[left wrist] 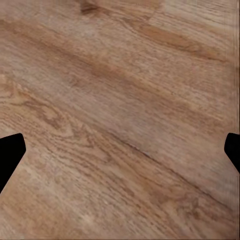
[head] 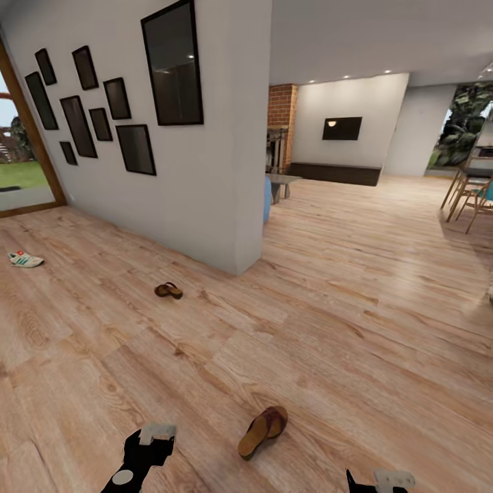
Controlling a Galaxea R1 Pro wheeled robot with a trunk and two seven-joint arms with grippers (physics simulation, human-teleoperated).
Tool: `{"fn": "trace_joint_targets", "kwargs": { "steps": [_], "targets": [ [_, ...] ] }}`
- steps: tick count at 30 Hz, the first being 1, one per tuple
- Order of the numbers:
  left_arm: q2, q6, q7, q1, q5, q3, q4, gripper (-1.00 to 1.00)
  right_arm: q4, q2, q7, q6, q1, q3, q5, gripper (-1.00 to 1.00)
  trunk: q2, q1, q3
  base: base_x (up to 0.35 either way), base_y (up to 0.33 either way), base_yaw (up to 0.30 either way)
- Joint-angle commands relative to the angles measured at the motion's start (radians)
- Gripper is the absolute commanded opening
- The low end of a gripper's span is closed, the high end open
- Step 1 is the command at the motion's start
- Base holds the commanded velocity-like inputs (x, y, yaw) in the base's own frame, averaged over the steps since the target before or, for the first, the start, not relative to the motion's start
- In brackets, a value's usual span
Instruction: Pick up the two gym shoes and the two sandals from the corridor floor and place them onto the hallstand (shoe rack) in the corridor, making sure they are on the rack and not on the floor. Arrange them so the two gym shoes are next to each other and the two sandals are next to each other.
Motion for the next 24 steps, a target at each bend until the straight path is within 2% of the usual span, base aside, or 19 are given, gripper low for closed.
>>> {"fn": "trace_joint_targets", "kwargs": {
  "steps": [1,11,24],
  "targets": [
    [0.0,-0.003,0.005,0.0,-0.011,0.001,0.0,1.0,0.001,0.0,-0.001,-0.003,-0.001,0.0,0.0,1.0,0.0,0.0,-0.001,0.0,0.0,-0.263],
    [0.001,-0.004,0.005,0.0,-0.011,0.001,-0.003,1.0,0.001,0.0,-0.001,-0.003,-0.001,0.0,0.0,1.0,0.0,0.0,-0.001,0.0,0.0,-0.262],
    [0.009,-0.002,0.002,-0.008,-0.011,-0.001,-0.004,1.0,-0.009,0.001,0.0,-0.001,-0.001,-0.002,0.0,1.0,0.0,0.0,-0.001,0.0,0.0,-0.037]
  ]
}}
